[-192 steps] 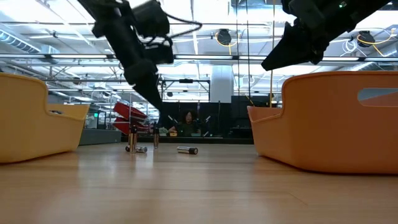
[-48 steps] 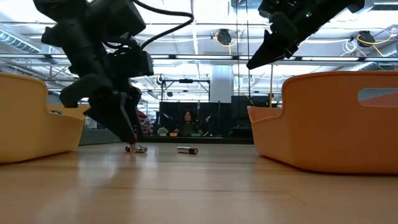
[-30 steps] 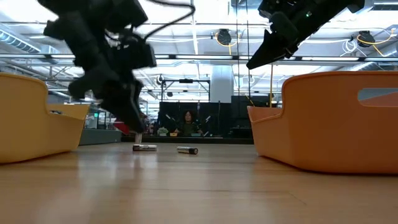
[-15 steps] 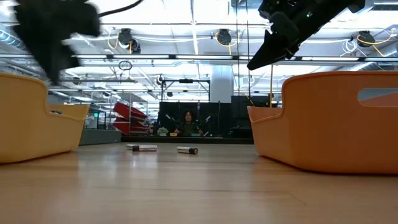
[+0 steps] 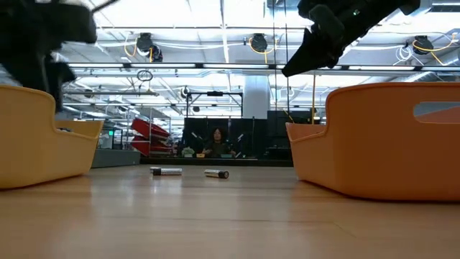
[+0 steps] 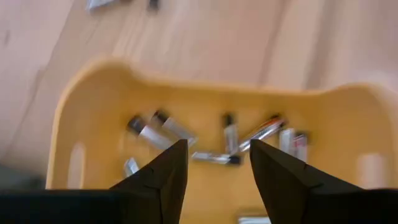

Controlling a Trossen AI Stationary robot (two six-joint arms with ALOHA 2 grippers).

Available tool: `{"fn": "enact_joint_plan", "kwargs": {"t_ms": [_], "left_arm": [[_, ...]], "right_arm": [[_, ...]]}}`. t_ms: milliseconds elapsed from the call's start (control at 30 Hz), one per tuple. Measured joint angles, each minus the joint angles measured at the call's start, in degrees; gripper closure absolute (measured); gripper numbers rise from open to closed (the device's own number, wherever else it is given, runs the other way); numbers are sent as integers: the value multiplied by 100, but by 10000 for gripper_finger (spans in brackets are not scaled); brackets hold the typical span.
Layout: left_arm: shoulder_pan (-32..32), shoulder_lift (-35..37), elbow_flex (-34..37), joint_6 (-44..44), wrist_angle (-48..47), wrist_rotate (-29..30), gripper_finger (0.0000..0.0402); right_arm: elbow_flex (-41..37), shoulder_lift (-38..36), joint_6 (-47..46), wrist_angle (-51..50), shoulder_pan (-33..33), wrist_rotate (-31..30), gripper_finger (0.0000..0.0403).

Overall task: Sort batteries
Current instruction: Put the silver battery into the yellow bin

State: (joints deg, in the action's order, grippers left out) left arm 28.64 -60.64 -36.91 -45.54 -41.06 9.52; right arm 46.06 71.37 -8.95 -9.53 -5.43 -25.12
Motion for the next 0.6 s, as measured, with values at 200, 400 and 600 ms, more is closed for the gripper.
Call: {"fn": "enact_joint_plan", "kwargs": {"t_ms": [200,400,600], "left_arm": [[-106,-3,-684,932,527,471,221],[-1112,-603,-958,2477,669,793,223],[-2090,-1471,-1040,4396,811,527,222]], "right_arm": [[0,0,43,193,2,0,323],[0,214,180,372,2,23,323],[1,680,474,1118,-21,865,323]]}}
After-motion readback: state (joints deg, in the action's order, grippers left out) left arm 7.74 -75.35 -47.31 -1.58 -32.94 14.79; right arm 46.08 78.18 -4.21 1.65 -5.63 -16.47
